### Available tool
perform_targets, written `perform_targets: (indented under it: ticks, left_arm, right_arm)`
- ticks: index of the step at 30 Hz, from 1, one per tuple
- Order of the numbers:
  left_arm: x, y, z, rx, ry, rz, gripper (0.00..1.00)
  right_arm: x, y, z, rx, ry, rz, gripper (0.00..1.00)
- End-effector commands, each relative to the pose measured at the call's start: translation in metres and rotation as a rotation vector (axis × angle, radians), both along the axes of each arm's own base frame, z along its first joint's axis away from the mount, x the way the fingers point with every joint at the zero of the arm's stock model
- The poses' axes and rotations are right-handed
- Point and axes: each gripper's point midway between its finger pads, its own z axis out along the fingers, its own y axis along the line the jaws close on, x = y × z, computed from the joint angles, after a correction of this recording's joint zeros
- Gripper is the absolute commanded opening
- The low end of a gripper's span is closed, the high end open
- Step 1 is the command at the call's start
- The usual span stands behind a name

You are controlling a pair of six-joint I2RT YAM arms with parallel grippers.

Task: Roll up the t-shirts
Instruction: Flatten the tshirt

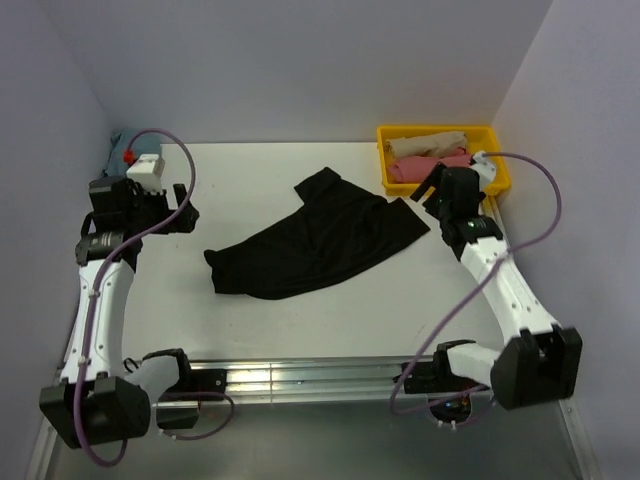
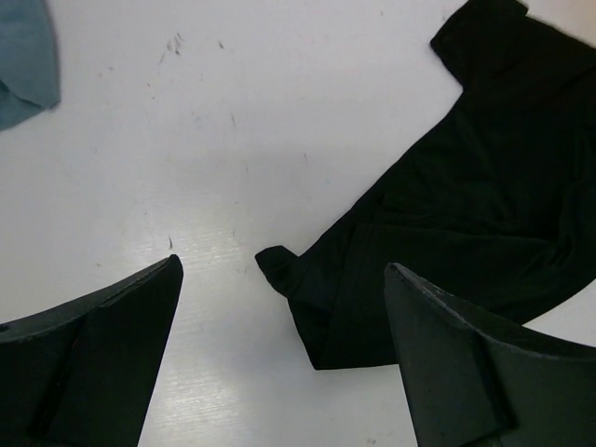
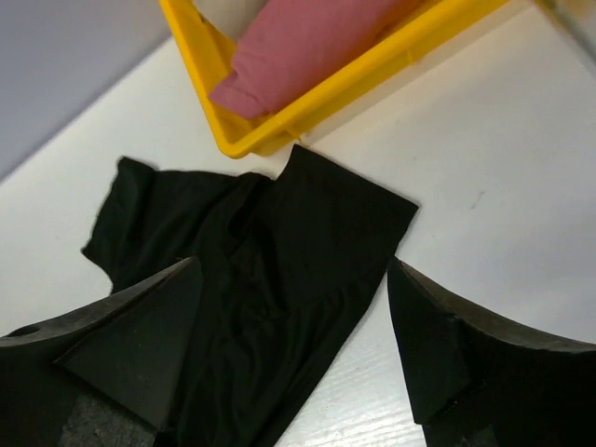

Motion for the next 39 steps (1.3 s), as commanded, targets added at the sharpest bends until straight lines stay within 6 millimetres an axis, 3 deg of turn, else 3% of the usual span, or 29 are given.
perform_targets:
  ticks: [1,2,3,5,11,16,19,25,39]
  left_arm:
    - [0.014,-0.01,-0.007,0.061,0.051,-0.058,0.94]
    - [0.02,-0.022,-0.023,0.105,0.099,-0.076,0.94]
    - [0.022,-0.034,-0.031,0.128,0.115,-0.114,0.93]
    - [0.026,-0.056,-0.05,0.164,0.146,-0.171,0.91]
    - [0.043,-0.103,-0.09,0.286,0.184,-0.299,0.82]
    - [0.053,-0.119,-0.138,0.34,0.284,-0.355,0.69]
    - [0.056,-0.127,-0.154,0.35,0.311,-0.366,0.6]
    - [0.057,-0.13,-0.17,0.356,0.35,-0.36,0.56]
    - [0.059,-0.141,-0.191,0.327,0.431,-0.376,0.51]
  right_arm:
    - [0.03,0.013,-0.002,-0.02,0.05,0.073,0.86]
    - [0.037,0.017,-0.001,-0.021,0.059,0.083,0.84]
    - [0.043,0.02,-0.015,-0.027,0.101,0.089,0.83]
    - [0.047,0.032,-0.023,-0.038,0.12,0.118,0.82]
    - [0.063,0.046,-0.045,-0.018,0.164,0.141,0.8]
    - [0.062,0.051,-0.06,-0.008,0.193,0.147,0.79]
    - [0.06,0.05,-0.066,-0.011,0.206,0.144,0.79]
    - [0.057,0.051,-0.074,-0.005,0.231,0.151,0.77]
    - [0.053,0.048,-0.072,-0.02,0.232,0.144,0.77]
